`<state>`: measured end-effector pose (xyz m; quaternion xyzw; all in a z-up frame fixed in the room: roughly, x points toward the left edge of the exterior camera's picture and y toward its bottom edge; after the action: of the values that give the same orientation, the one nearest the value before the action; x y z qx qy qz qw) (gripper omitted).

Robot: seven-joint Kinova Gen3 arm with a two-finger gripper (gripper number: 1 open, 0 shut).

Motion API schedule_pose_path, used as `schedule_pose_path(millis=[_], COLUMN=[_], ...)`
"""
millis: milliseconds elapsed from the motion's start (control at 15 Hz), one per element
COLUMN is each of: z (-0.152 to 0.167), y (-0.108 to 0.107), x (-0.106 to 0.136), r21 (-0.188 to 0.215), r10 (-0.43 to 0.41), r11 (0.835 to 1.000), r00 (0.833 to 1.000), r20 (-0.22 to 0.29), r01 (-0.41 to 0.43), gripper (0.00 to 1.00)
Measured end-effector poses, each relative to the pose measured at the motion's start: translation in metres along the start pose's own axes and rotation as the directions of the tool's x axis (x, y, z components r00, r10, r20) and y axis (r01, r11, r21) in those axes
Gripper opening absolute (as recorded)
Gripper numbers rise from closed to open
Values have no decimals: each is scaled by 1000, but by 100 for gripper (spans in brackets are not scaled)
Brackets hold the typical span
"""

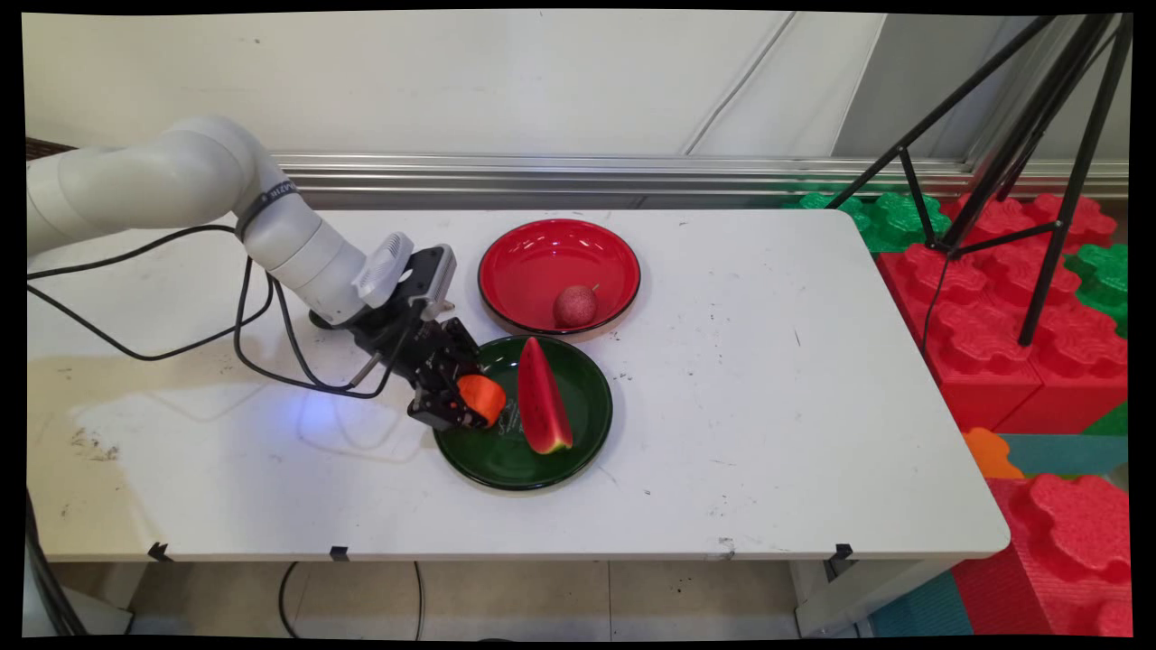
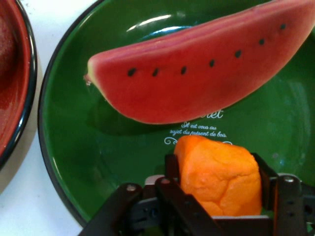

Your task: Place the picked object on the table

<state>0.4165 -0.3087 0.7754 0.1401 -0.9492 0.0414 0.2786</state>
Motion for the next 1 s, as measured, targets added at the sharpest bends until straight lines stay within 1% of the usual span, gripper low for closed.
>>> schedule_pose_path(millis=[467, 1000], z=[-23, -73], y=[2, 9], x=[2, 3], r21=[12, 43], r10=[-1, -45], r11=[1000, 998], r00=[1000, 996], r20=[-24, -71], r01=[1, 49], gripper=[0, 0])
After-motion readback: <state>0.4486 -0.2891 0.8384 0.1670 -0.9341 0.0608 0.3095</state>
